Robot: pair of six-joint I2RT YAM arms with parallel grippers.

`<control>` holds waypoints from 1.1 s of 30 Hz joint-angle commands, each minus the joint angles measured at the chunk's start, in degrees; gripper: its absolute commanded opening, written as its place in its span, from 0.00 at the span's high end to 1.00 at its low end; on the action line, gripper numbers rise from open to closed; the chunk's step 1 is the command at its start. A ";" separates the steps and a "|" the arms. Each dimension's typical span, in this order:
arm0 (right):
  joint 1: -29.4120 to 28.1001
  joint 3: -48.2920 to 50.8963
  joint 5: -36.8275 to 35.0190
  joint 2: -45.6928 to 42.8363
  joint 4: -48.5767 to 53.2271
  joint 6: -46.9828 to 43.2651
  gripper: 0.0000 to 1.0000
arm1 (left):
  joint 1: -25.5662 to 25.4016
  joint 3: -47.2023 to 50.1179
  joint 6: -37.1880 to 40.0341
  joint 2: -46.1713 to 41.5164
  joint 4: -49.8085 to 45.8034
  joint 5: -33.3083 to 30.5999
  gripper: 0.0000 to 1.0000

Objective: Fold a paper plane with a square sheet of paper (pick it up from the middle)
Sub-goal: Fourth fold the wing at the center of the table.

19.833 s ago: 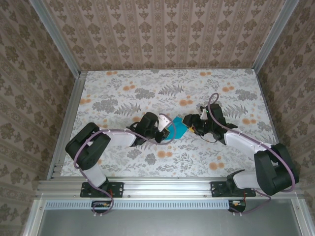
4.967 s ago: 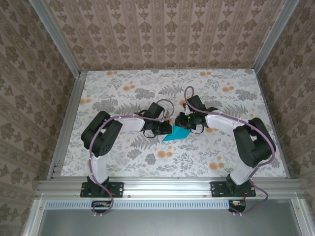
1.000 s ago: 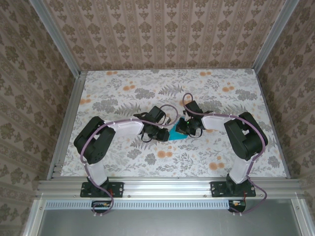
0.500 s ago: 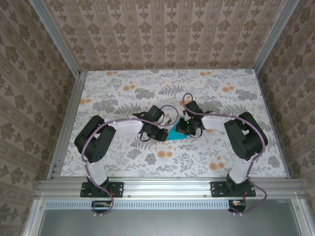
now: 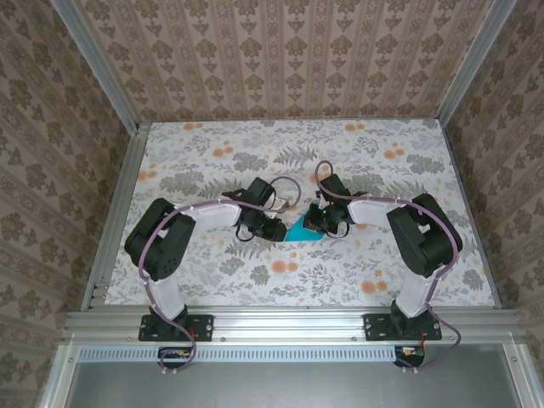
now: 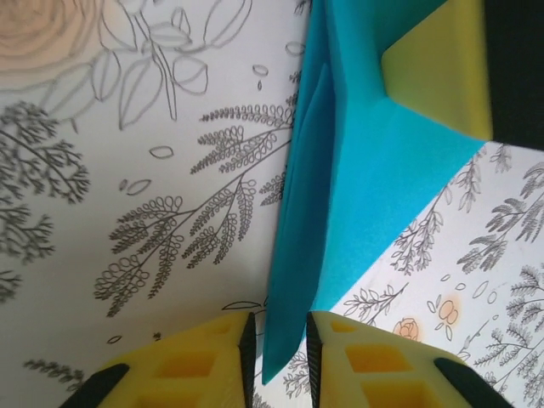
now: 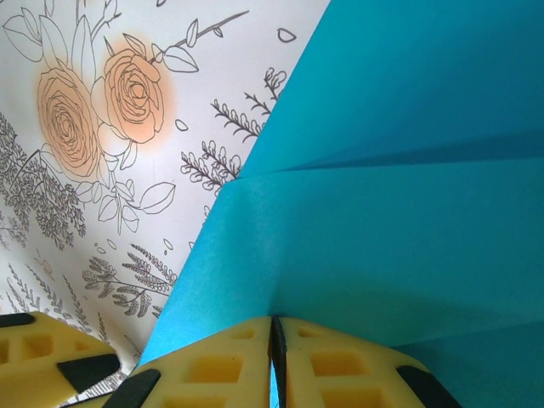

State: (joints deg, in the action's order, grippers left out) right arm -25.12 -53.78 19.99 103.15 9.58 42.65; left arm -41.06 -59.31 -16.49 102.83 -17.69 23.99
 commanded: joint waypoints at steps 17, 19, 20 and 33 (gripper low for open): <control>0.44 0.69 -4.26 3.61 3.81 1.99 0.88 | -4.25 1.70 -10.13 -0.60 7.38 0.07 0.85; 0.51 0.63 -4.22 3.69 3.78 1.95 0.88 | -4.20 1.30 -10.14 0.06 6.89 0.27 0.85; 0.52 0.54 -4.22 3.69 3.97 1.91 0.88 | -4.05 1.30 -10.15 0.18 6.73 0.27 0.85; 0.59 0.70 -4.52 3.87 4.30 1.93 0.88 | -2.63 2.00 -9.57 0.35 5.66 -2.27 0.85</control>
State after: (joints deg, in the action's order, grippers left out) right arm -25.02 -53.93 20.14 103.48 9.61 43.75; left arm -44.16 -56.66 -25.80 102.67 -10.74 22.61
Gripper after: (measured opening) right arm 0.124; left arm 0.151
